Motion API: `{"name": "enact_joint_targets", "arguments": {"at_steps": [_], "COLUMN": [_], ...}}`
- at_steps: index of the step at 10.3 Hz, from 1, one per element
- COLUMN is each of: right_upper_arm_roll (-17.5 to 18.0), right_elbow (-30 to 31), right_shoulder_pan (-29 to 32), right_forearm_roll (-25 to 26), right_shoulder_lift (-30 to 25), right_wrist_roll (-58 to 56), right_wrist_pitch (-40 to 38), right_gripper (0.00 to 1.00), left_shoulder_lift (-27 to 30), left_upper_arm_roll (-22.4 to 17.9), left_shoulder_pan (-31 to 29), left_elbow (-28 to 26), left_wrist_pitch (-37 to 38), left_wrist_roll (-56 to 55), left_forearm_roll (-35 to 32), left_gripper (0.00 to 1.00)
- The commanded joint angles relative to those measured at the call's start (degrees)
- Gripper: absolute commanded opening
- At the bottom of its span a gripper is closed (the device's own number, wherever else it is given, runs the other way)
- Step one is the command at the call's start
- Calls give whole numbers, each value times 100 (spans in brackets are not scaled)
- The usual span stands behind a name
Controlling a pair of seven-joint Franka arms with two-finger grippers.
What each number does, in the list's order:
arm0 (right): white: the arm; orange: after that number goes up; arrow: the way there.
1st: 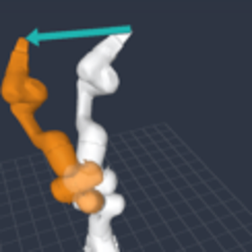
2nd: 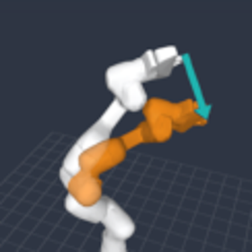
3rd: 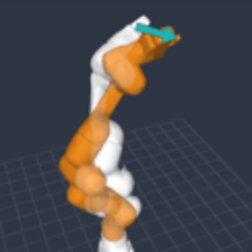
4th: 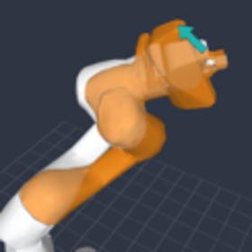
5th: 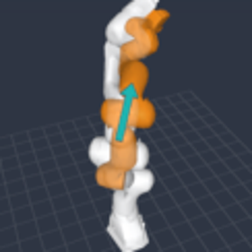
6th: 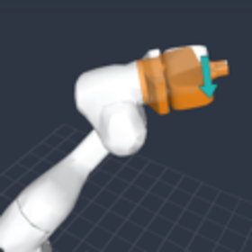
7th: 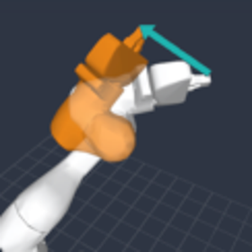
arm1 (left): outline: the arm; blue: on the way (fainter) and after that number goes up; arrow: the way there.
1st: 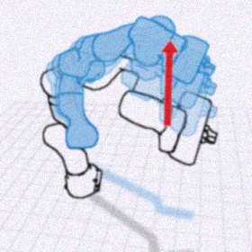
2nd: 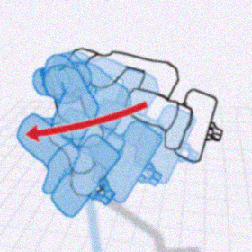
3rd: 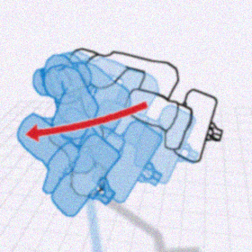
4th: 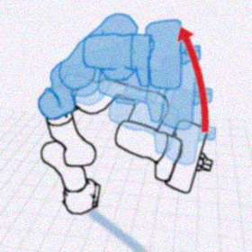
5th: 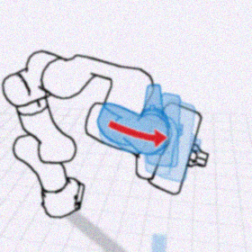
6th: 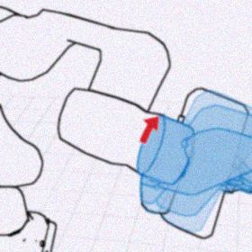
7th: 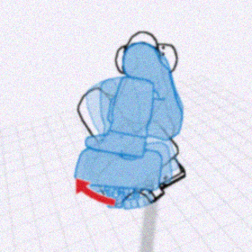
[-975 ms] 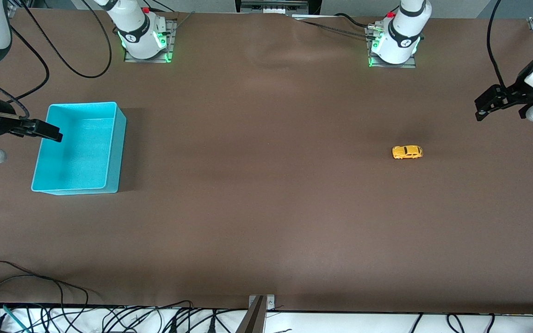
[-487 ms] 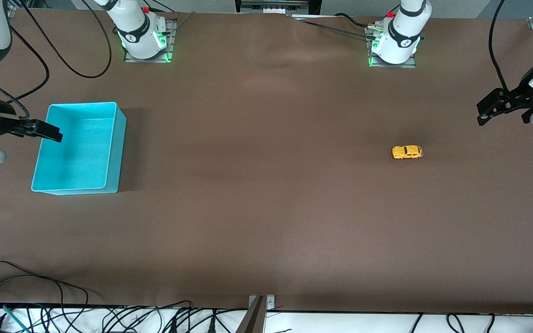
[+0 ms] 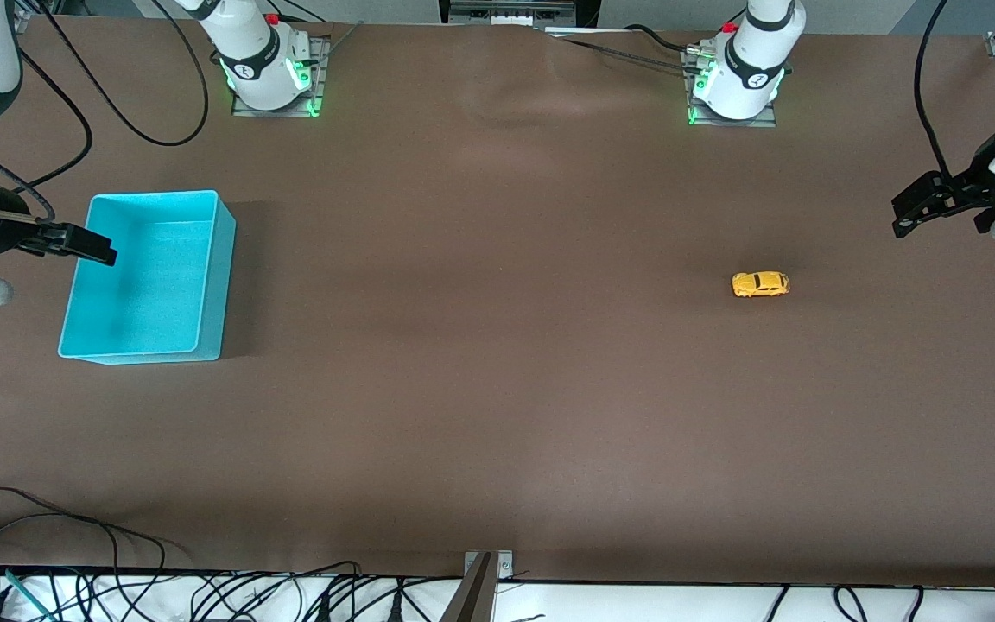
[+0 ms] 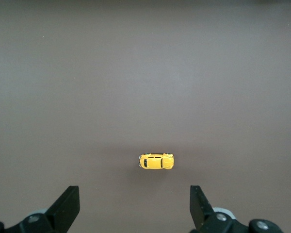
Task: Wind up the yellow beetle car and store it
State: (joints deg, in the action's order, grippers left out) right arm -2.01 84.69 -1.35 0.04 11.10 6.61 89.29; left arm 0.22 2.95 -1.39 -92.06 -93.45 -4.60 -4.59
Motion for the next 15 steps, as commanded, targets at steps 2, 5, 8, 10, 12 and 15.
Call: {"name": "enact_joint_targets", "arguments": {"at_steps": [2,5,8,10,12,15], "right_upper_arm_roll": [-1,-1,-1,-1,-1,-1], "right_elbow": [21,12,21,21,21,21], "right_shoulder_pan": [12,12,12,12,12,12], "right_forearm_roll": [-109,-109,-118,-118,-109,-109], "right_shoulder_lift": [-11,24,24,24,41,41], "right_wrist_roll": [68,86,68,68,68,33], "right_wrist_pitch": [1,45,27,27,9,18], "right_gripper": [100,100,100,100,100,100], "left_shoulder_lift": [-83,-83,-92,-101,-118,-127], "left_upper_arm_roll": [-22,-14,-14,13,4,4], "left_shoulder_pan": [-106,-388,-379,-353,-379,-379], "left_elbow": [189,189,198,198,198,206], "left_wrist_pitch": [222,687,688,679,688,679], "left_wrist_roll": [152,179,188,170,179,179], "left_forearm_roll": [316,793,784,696,696,696], "left_gripper": [100,100,100,100,100,100]}}
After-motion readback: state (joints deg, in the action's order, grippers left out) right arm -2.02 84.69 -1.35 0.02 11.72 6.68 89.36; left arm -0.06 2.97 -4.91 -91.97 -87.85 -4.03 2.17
